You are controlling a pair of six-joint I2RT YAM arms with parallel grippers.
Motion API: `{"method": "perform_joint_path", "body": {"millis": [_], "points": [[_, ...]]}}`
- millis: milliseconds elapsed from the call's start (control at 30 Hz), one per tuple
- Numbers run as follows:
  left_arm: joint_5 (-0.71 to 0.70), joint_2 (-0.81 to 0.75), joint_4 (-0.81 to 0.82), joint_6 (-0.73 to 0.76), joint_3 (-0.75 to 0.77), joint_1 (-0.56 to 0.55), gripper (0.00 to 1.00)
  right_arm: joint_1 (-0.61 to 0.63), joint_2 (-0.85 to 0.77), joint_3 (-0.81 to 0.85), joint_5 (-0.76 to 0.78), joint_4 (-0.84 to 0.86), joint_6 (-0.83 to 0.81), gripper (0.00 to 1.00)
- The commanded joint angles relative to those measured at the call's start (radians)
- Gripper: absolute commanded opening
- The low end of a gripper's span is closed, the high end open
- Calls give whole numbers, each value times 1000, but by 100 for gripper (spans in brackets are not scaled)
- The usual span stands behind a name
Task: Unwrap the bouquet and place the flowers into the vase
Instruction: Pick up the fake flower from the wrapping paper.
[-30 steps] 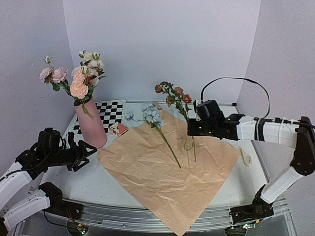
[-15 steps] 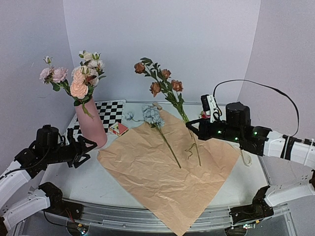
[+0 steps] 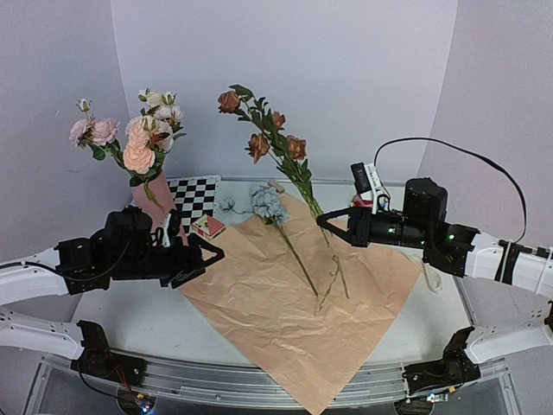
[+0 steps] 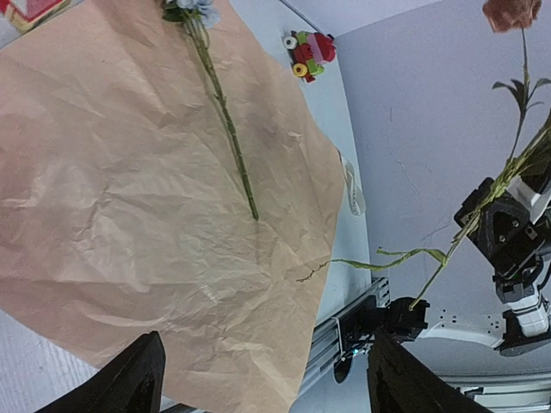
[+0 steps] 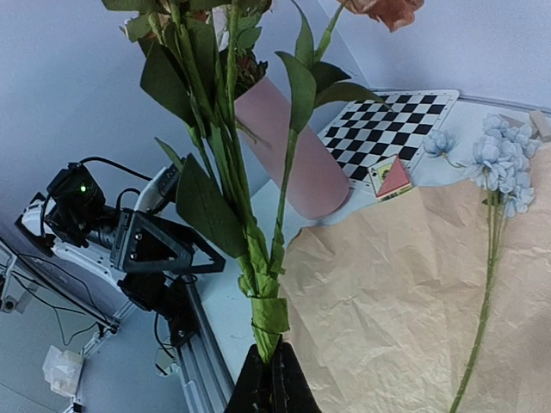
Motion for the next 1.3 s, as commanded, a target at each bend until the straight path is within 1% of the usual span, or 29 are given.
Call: {"method": "perform_joint_path", "body": {"millis": [0, 133, 233, 333, 600, 667, 833, 967, 1100, 1267], "points": [[-157, 105, 144, 42, 133, -102, 82, 5, -36, -19, -84, 150, 111, 0], [-157, 213, 242, 94, 208, -181, 82, 5, -61, -34, -96, 179, 164, 0], [-157, 297, 253, 152, 301, -231, 82, 5, -76, -37, -98, 180, 178, 0], [-157, 350, 260, 203, 379, -269, 82, 6, -92, -43, -102, 179, 192, 0], [-146, 431, 348, 274, 494, -286, 81, 12, -116, -83, -124, 204, 234, 0], [-147, 452, 357, 284, 522, -286, 79, 17, -120, -96, -126, 215, 243, 0], [-177, 497, 372, 284, 567, -285, 69, 40, -139, -115, -107, 224, 239, 0], [-216, 517, 386, 265, 576, -286, 66, 52, -149, -120, -88, 218, 228, 0], [-229, 531, 400, 253, 581, -286, 58, 72, -148, -108, -62, 182, 204, 0], [-246, 544, 410, 246, 585, -286, 51, 99, -136, -103, -50, 179, 192, 0]]}}
